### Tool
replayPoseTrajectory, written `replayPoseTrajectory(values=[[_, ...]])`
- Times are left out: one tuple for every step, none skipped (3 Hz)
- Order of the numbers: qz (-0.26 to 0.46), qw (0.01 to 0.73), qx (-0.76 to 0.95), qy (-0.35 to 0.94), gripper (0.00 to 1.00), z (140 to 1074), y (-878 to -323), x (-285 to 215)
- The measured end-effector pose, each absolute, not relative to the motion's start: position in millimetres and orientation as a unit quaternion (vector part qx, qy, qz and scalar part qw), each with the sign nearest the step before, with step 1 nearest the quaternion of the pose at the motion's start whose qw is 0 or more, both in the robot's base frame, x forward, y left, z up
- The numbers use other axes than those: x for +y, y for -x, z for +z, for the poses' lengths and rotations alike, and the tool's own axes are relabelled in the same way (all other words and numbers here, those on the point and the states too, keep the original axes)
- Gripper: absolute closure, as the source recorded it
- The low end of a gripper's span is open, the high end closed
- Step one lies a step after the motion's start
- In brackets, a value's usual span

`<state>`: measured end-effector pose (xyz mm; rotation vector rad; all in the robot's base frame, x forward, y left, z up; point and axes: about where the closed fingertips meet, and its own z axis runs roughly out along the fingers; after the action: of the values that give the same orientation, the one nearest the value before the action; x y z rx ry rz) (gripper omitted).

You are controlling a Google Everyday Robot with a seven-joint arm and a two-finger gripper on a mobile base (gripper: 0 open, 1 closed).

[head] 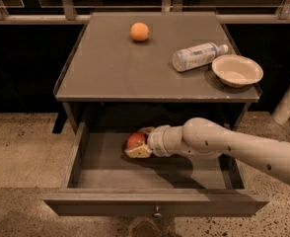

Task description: Pick apple from top drawer and place on counter

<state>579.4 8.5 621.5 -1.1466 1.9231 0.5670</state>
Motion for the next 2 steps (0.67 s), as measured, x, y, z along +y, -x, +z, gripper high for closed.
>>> replayPoseTrajectory(values=[[0.229, 0.414, 0.764, 0.439, 1.0, 638.0, -573.9, 0.1], [0.241, 0.421, 0.766, 0.423, 1.0, 682.4, -557.1, -20.6]])
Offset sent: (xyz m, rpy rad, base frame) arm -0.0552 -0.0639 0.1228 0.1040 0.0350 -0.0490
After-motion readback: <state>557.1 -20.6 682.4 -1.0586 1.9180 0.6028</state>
